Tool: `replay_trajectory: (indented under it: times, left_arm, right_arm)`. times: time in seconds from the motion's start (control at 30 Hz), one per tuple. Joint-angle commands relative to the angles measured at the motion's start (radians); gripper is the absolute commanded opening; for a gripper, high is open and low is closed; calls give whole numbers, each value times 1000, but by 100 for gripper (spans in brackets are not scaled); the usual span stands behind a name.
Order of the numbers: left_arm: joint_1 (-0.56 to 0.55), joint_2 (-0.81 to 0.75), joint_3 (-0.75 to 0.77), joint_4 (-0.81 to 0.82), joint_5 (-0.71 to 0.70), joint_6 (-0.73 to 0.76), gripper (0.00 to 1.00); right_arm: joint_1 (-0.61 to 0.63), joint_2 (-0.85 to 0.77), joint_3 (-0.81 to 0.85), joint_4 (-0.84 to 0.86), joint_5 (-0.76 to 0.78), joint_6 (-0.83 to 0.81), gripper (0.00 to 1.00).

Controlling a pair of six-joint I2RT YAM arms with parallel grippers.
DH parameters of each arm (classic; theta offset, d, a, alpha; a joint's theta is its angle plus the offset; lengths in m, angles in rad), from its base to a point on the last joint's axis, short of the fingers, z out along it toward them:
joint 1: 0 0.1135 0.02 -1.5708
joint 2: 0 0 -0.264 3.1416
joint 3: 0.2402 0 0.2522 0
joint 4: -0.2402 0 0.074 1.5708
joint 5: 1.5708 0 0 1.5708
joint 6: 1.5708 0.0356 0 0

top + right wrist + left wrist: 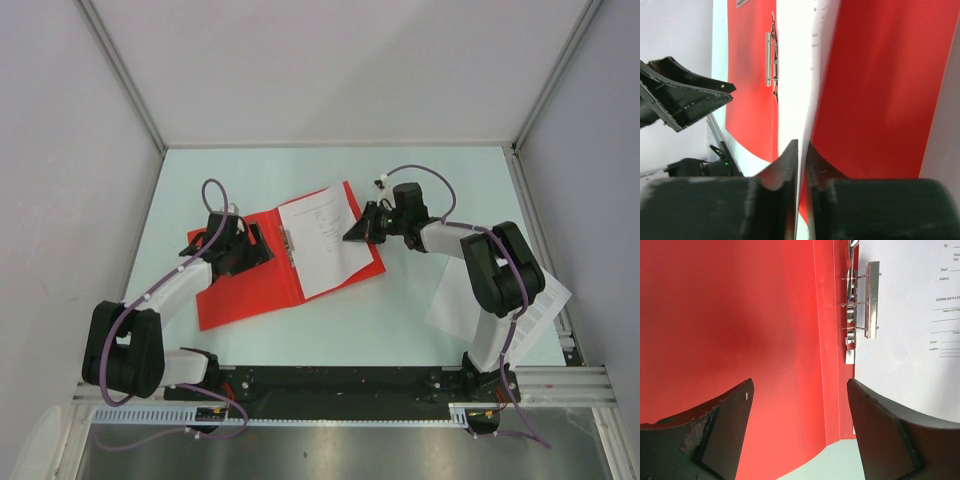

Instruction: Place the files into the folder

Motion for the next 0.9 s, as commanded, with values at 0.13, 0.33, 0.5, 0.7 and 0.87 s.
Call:
replay_trajectory:
  times: [0.13,0.33,0.5,0.7,0.87]
  left_arm:
    - [6,-40,7,23,37,-2,82]
    - [6,-70,8,19,56,1,82]
    - [5,-109,17,10,80,15,83]
    - [-20,-173,31,26,174,53,87]
    - [-244,-164,118,90,157,24,88]
  right_arm:
    - [-3,-37,2,4,-8,-29,38]
    - [2,-87,25,-104,44,-83,57]
    - [11,-120,99,-220,111,-156,68]
    - [-38,-164,227,-439,200,-210,83]
    - [-247,-282,289,-753,517,-196,90]
